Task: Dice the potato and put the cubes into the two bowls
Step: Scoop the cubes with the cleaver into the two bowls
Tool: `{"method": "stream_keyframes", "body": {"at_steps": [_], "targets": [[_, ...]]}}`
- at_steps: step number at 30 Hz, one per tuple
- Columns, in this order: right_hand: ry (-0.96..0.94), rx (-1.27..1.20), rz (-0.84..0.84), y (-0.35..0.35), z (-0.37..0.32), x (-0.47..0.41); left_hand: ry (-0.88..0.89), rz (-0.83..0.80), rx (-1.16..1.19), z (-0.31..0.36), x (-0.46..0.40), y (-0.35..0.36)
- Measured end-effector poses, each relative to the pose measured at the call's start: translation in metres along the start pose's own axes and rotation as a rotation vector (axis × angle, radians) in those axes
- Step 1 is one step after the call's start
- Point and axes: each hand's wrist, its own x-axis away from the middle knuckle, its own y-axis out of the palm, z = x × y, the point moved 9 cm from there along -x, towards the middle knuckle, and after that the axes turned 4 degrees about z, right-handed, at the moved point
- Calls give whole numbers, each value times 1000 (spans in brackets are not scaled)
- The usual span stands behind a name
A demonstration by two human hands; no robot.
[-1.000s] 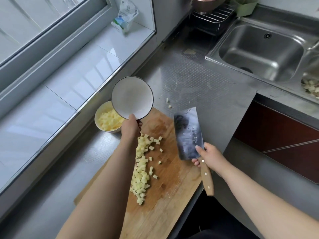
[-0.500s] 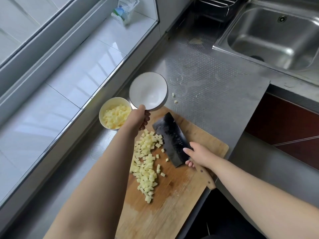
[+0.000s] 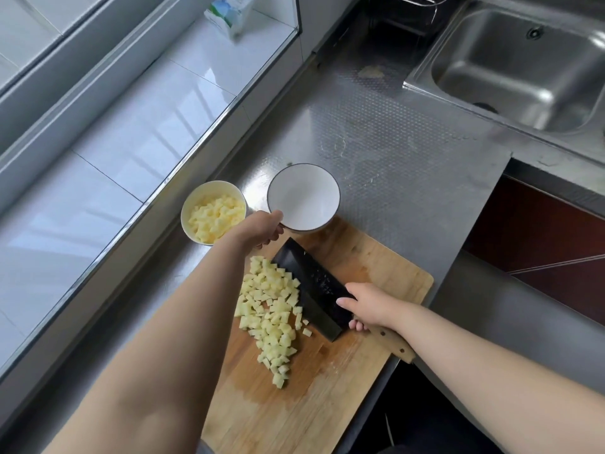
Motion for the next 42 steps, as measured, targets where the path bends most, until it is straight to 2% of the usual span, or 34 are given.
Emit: {"method": "stream_keyframes", "body": {"at_steps": [8, 11, 14, 18, 19, 21, 24, 27, 31, 35, 42], "targets": [[10, 20, -3, 6, 6, 0, -60, -102, -97, -18, 3, 11], [14, 27, -8, 9, 8, 0, -31, -87, -129, -19, 4, 13], [26, 35, -3, 11, 12, -1, 79, 84, -276, -12, 8, 1], [41, 14, 5, 15, 15, 4, 261, 540, -372, -27, 33, -15], [39, 10, 9, 16, 15, 4, 312, 584, -377, -35, 37, -10], [42, 5, 25, 18, 17, 5, 383, 522, -388, -52, 36, 13], [50, 17, 45, 23, 21, 5, 436, 418, -298, -75, 44, 38], [66, 32, 79, 26, 25, 7, 480, 496, -148, -86, 63, 48], [66, 40, 127, 31, 25, 13, 432, 597, 27, -94, 76, 51], [99, 26, 154, 43, 26, 18, 375, 645, 53, -99, 74, 54], [47, -116, 146, 87, 16, 17, 302, 646, 291, -99, 75, 64]]}}
